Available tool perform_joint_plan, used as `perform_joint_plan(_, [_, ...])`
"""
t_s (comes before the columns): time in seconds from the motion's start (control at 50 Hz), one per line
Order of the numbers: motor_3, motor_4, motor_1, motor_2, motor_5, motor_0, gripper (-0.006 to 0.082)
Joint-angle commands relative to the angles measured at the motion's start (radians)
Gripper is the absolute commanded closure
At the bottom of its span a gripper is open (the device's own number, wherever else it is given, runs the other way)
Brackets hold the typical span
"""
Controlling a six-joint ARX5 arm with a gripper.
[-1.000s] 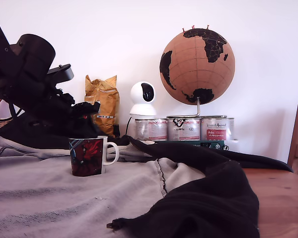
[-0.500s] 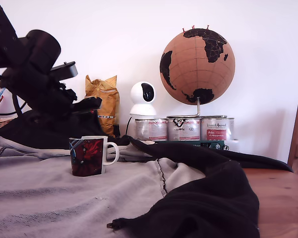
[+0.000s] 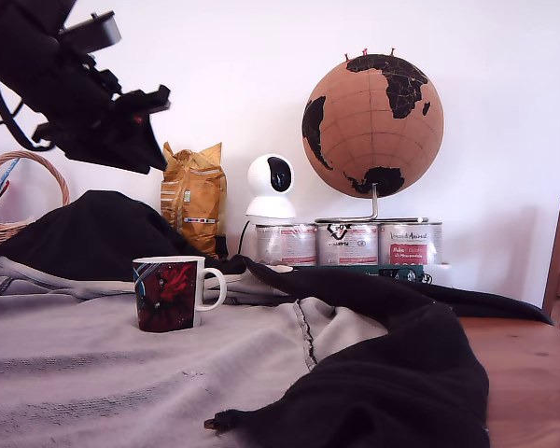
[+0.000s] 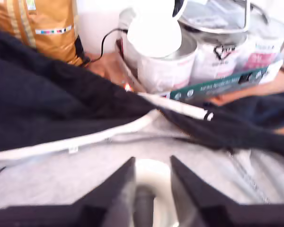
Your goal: Pick the grey coffee capsule and place it inside the red coffee cup
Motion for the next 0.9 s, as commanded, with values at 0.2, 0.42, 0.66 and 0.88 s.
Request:
perform_joint_plan(0.2, [0.011,-0.001,-0.085,-0.153,0.007,0.086,0.0781])
perform_joint_plan(0.42, [0.057,-0.002,-0.245,-0.333,0.006,0.154,0.0781])
perform_joint_plan(0.66, [0.101,-0.014,-0.451,-0.502,-0.002,0.193,0.0781])
perform_joint_plan(0.88, [0.088,-0.050,-0.619,-0.567,-0.013,0.193,0.0781])
